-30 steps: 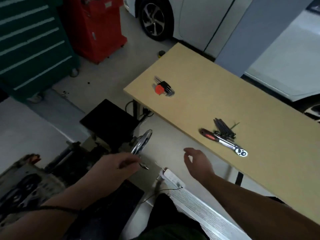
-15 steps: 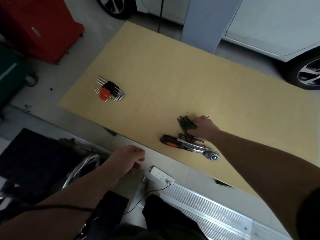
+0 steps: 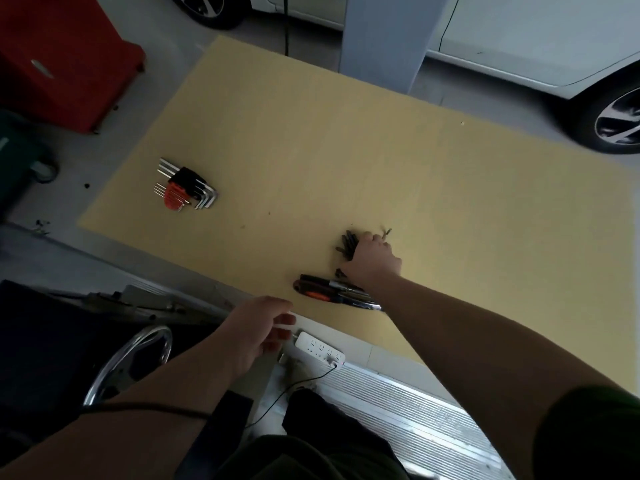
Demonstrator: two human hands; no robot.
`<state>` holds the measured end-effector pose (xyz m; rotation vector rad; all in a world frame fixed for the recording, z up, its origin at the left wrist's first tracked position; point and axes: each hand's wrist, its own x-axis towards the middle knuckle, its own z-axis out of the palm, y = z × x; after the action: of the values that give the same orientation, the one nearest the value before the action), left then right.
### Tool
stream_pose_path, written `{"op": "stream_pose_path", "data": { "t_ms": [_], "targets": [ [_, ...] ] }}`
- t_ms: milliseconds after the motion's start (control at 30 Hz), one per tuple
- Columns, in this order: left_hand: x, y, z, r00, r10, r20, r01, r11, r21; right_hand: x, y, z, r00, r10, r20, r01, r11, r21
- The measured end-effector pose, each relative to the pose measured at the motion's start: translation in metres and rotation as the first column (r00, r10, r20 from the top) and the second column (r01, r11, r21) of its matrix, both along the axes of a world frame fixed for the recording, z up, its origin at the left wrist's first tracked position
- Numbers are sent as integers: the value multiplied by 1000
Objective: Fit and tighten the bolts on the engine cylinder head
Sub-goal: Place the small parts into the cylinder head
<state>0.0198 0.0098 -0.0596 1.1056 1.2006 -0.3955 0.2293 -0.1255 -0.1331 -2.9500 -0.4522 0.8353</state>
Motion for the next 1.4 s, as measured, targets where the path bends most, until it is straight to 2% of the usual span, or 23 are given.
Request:
{"op": "stream_pose_path", "data": {
  "t_ms": [100,233,367,500,567,633,733,800,900,967,1033,1100,1167,1200,1233,1300,1333,1400],
  "targets": [
    [10,-4,-3,1000,20,14,-19,999,-27,-3,-2,-1,999,-32,-20,33,996,79],
    [24,-9,0,999,28,23,-28,999,-41,-3,-10,-4,997,26,68,-34,993,113],
    [35,-15,4,999,23,33,-21,998,-66,4,-16,1,996,64,60,-71,988,139],
    [47,-18,7,991,72,112,-62,994,-85,12,-24,25,993,-101,-55,113,949,294],
    [56,-20,10,972,120,202,-104,991,-87,8,-23,45,954,-231,-190,288,877,385],
    [66,-25,15,948,156,276,-125,984,-126,-8,-13,71,926,-254,-280,359,823,441],
    [78,-39,27,913,206,352,-78,936,-344,-52,13,103,930,-131,-343,296,820,490],
    [77,-42,32,887,328,325,-150,870,-469,-76,27,118,953,-43,-301,193,849,491],
    [68,-32,32,857,433,280,-236,813,-533,-91,29,136,949,93,-301,61,883,465],
    [62,-23,33,851,456,260,-265,800,-538,-102,22,148,932,271,-242,-150,894,423],
    [60,-15,34,846,478,237,-299,793,-532,-111,14,154,907,418,-53,-363,838,408],
    [60,-6,36,843,464,273,-280,811,-514,-108,4,155,880,454,143,-456,719,524],
    [62,3,35,845,466,262,-288,810,-511,-93,-9,144,898,365,247,-422,546,724],
    [61,6,34,848,472,242,-321,819,-475,-84,-16,133,925,267,271,-373,497,783],
    [59,10,35,846,492,205,-366,815,-449,-74,-23,120,955,139,263,-297,504,811],
    [55,17,34,826,552,118,-438,758,-483,-52,-34,89,970,-68,235,-143,622,770],
    [52,18,32,821,563,95,-455,745,-488,-39,-39,71,972,-74,223,-101,725,681],
    [47,20,30,824,561,77,-468,750,-468,-15,-46,42,991,86,100,-118,916,385]
  ]
}}
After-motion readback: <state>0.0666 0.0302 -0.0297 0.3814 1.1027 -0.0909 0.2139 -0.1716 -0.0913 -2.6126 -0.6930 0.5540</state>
